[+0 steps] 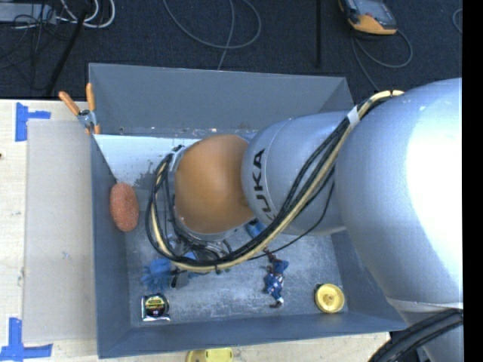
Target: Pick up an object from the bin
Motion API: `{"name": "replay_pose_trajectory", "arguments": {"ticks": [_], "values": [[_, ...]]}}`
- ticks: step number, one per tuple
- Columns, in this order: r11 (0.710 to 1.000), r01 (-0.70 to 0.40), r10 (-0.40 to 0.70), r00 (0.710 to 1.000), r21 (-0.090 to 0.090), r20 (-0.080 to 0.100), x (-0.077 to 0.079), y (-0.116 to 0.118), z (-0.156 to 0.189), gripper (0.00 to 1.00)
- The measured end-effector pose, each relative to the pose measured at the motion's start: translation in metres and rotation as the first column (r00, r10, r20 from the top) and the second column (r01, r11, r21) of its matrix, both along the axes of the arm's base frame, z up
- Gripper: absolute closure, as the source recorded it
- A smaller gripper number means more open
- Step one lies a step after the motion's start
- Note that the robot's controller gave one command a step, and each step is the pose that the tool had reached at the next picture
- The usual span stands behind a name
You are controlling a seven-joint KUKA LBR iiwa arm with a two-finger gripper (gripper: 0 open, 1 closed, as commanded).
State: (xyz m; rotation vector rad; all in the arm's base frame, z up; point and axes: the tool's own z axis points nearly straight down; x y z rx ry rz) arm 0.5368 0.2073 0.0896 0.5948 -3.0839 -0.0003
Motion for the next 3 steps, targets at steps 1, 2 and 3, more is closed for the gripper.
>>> {"name": "replay_pose_trajectory", "arguments": {"ticks": [1, 2, 3], "values": [[1.0, -0.001, 0.001, 1.0, -0.002, -0.006, 0.008, 0.019, 0.047, 1.0], [1.0, 0.0, 0.0, 1.0, 0.002, 0.005, -0.008, 0.023, 0.078, 1.0], [1.0, -0.014, 0.014, 1.0, -0.001, -0.005, -0.002, 0.017, 0.121, 1.0]]}}
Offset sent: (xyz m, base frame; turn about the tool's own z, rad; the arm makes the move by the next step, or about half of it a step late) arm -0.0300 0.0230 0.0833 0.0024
